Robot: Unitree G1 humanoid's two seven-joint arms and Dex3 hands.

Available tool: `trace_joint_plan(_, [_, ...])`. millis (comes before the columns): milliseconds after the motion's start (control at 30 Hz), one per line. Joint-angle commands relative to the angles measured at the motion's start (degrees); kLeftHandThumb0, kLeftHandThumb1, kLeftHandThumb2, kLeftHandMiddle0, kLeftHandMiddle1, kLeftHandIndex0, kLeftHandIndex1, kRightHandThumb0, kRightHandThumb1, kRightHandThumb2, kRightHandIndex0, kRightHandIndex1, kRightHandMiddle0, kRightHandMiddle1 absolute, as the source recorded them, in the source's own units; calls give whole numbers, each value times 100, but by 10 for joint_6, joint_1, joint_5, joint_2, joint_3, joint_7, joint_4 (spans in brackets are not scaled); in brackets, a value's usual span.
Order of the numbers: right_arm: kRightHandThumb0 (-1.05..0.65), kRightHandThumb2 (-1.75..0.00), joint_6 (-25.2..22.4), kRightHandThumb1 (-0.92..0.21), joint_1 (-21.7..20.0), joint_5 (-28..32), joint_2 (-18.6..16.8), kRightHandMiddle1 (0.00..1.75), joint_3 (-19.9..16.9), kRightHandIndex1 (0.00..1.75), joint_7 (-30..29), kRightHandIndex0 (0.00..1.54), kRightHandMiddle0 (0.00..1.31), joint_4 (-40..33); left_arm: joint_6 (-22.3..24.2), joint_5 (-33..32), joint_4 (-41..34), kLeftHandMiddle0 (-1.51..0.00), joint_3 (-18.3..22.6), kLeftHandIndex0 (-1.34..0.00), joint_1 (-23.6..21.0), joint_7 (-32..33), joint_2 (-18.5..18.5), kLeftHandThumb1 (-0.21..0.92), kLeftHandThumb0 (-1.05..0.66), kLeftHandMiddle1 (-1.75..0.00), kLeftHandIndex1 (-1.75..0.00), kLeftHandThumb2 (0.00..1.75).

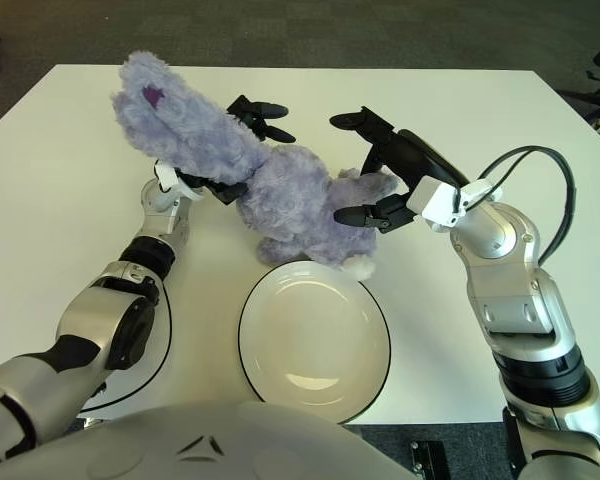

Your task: Put the doll into the plate.

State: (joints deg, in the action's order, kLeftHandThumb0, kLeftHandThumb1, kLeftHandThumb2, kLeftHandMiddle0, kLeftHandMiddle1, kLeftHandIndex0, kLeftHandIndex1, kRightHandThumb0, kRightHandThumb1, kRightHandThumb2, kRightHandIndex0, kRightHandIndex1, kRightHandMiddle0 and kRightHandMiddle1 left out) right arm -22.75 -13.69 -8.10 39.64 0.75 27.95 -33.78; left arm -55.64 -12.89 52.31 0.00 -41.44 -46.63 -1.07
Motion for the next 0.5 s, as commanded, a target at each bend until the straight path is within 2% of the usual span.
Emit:
trace_joint_plan(0, [-80, -70, 26, -43, -15, -1, -6, 54, 10, 175, 5, 15, 0, 22, -10, 2, 2, -24, 5, 0, -6, 14, -1, 71, -82, -86, -96, 55])
trace_joint_plan(100, [-83, -71, 41, -44, -17, -6, -6, 50, 11, 170, 4, 5, 0, 31, -24, 7, 4, -23, 5, 0, -5, 23, -5, 75, -86, -85, -97, 53])
trace_joint_plan(167, [-82, -71, -3, -44, -22, -8, -5, 43, 11, 172, 9, 4, 0, 21, -24, 3, 3, -24, 4, 0, -6, 24, -7, 77, -87, -84, -97, 51])
trace_joint_plan(200, [-79, -71, -22, -42, -24, -9, -5, 37, 11, 149, 11, 3, 0, 16, -24, 2, 2, -25, 4, 0, -6, 25, -8, 78, -86, -83, -97, 50])
trace_joint_plan(233, [-78, -72, -47, -42, -26, -10, -7, 32, 11, 133, 11, 2, 0, 10, -24, 1, 2, -26, 4, 0, -6, 26, -8, 78, -86, -83, -97, 49])
trace_joint_plan(267, [-76, -75, -61, -39, -27, -10, -8, 25, 10, 98, 10, 1, 0, 5, -25, 2, 2, -26, 4, 0, -6, 27, -8, 78, -85, -82, -99, 49])
trace_joint_plan(300, [-75, -76, -89, -38, -30, -9, -13, 23, 10, 84, 8, 1, 0, -1, -26, 3, 2, -26, 4, 0, -6, 29, -9, 78, -85, -82, -99, 48])
trace_joint_plan(333, [-72, -81, -110, -33, -33, -8, -17, 16, 10, 62, 6, 1, 0, -6, -27, 4, 2, -26, 3, 0, -6, 31, -9, 78, -84, -82, -101, 48])
trace_joint_plan(400, [-68, -87, -144, -28, -39, -7, -25, 9, 13, 41, 3, 1, 0, -15, -26, 5, 2, -27, 3, 0, -6, 34, -9, 76, -82, -82, -103, 50])
trace_joint_plan(467, [-64, -91, -172, -25, -48, -6, -39, 5, 25, 28, -3, 1, 0, -18, -21, 5, 1, -27, 1, 0, -6, 34, -8, 74, -81, -81, -104, 52])
